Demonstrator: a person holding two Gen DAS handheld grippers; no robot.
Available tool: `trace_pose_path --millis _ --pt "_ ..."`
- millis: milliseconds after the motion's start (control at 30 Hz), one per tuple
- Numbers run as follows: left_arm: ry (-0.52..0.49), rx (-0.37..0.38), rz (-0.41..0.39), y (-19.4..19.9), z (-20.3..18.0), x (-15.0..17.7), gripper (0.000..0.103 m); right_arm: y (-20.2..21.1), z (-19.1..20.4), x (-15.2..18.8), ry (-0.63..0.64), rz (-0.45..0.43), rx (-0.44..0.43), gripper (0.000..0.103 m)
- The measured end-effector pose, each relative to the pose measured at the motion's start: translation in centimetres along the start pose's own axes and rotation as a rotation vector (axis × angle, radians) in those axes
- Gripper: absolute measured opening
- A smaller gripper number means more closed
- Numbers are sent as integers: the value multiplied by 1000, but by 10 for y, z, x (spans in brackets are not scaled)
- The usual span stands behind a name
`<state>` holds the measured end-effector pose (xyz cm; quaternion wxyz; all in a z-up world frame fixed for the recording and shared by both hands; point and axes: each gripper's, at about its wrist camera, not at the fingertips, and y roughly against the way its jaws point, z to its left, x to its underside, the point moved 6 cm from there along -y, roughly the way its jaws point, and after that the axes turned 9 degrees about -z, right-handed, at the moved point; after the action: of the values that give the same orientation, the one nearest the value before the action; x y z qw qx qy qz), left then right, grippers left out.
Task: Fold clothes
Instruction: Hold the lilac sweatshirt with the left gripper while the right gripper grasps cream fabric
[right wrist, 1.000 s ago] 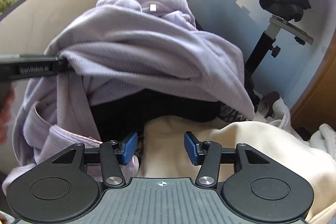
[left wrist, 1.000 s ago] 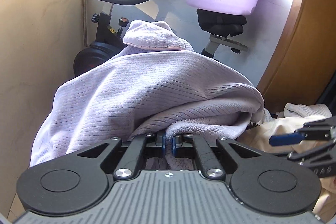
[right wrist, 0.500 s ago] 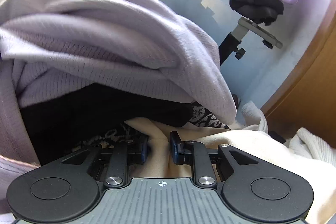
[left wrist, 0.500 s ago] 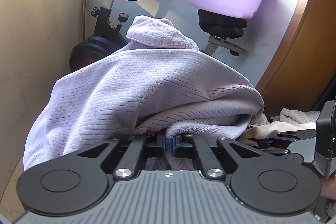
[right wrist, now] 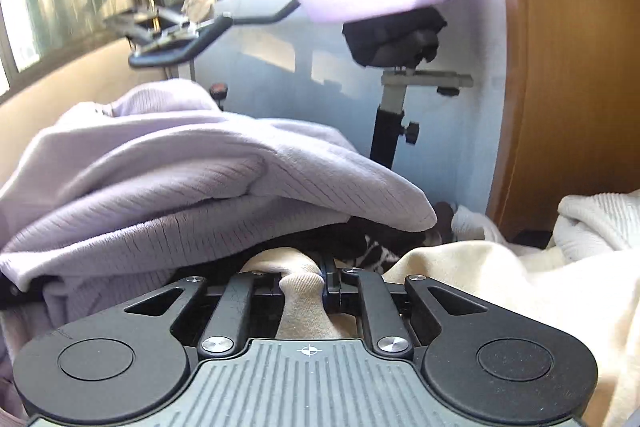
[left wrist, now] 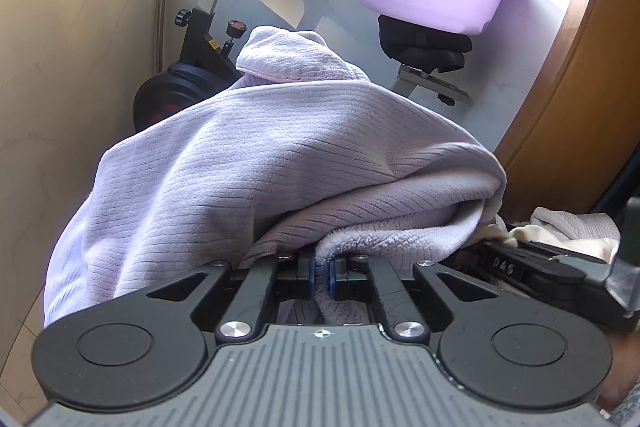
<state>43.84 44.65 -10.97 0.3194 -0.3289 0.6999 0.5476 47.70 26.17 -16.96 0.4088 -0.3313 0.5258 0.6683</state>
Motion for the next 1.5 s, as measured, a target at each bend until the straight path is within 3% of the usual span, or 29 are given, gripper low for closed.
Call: trace_pose_path --millis 133,333,633,800,1233,1400,1500 --pt "-27 -35 -20 7 2 -5 7 33 -3 -31 -50 -127 -55 11" --pt "-16 -71 -33 12 14 -8 8 65 -27 -66 -142 -184 -86 11" --pt "-7 -107 -42 14 19 -12 8 116 -55 -127 -164 -331 -119 10" --pt "-12 -126 -39 16 20 -12 8 157 -77 -164 -149 -477 -127 10" --pt "-50 -199 -3 4 12 -8 8 236 -161 -208 -188 -599 -65 11" --pt "-58 -218 22 -1 8 -5 8 306 -226 -252 -205 -848 44 11" --pt "-120 -216 39 -9 -7 1 8 312 -249 -270 -145 -736 18 11"
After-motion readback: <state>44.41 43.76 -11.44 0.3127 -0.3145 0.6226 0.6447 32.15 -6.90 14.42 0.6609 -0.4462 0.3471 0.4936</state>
